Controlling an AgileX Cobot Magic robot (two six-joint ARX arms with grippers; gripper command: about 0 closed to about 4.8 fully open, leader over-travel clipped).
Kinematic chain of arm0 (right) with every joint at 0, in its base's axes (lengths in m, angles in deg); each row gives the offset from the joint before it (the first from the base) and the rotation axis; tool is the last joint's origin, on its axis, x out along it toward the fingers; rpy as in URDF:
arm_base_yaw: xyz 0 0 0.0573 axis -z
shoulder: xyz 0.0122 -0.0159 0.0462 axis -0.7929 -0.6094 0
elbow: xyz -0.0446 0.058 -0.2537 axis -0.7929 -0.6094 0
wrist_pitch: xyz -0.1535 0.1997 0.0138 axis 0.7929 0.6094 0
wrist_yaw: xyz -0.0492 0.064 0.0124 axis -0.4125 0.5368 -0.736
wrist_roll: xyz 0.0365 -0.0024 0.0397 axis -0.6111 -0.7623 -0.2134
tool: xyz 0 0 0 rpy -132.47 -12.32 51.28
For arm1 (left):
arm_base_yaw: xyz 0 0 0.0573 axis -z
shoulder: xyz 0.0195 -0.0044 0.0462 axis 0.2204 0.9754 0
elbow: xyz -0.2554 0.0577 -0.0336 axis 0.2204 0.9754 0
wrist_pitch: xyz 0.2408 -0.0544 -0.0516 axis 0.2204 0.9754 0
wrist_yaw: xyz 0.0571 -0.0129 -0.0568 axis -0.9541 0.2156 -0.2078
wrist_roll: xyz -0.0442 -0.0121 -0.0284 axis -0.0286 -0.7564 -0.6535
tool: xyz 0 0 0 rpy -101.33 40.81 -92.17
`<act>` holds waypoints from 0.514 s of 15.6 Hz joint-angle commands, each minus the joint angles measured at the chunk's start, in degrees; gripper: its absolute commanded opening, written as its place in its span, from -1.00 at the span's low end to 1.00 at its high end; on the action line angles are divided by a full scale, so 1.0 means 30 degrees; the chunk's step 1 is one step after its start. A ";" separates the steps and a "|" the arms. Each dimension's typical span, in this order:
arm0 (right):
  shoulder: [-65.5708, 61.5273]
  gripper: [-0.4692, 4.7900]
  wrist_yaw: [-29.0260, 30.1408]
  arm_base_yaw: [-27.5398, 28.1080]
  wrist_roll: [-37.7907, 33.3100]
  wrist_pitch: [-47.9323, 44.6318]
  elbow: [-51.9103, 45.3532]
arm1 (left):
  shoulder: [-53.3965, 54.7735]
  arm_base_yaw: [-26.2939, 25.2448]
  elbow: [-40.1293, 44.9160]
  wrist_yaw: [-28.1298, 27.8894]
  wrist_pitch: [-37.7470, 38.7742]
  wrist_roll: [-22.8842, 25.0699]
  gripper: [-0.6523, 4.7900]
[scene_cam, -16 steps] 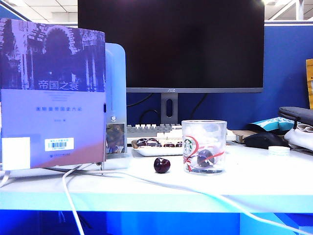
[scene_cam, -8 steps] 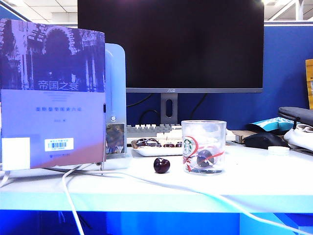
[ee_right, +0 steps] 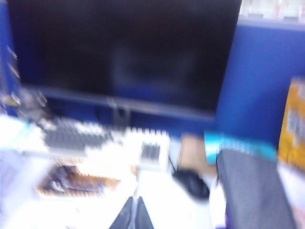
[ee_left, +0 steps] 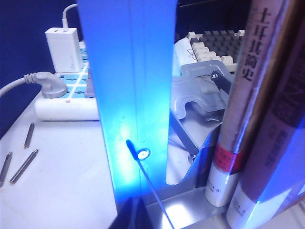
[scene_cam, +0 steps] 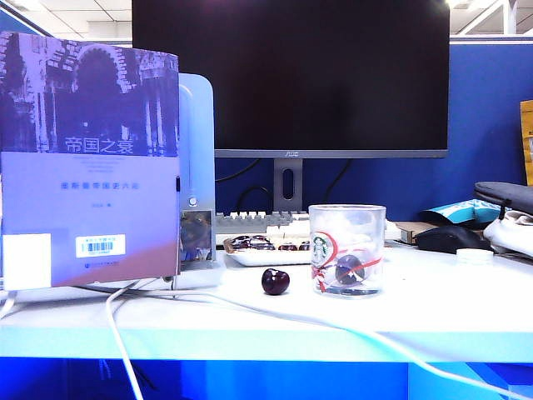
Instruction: Pick up the cherry on the right side of the glass and put it inside the glass.
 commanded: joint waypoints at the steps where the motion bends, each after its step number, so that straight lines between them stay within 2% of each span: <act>1: 0.0539 -0.82 0.0058 0.0867 -0.0109 -0.1559 -0.3585 | -0.0066 -0.0015 0.0015 0.0124 0.0233 0.0087 -0.78; 3: 0.1158 -0.82 -0.0080 0.1486 -0.0546 -0.1421 -0.6186 | -0.0066 -0.0015 0.0015 0.0124 0.0233 0.0087 -0.78; 5: 0.2907 -0.82 0.0685 0.1967 -0.2397 -0.1792 -0.8313 | -0.0066 -0.0015 0.0015 0.0124 0.0233 0.0087 -0.78; 8: 0.4153 -0.82 0.0699 0.3184 -0.2448 -0.3650 -0.9857 | -0.0066 -0.0015 0.0015 0.0131 0.0233 0.0087 -0.78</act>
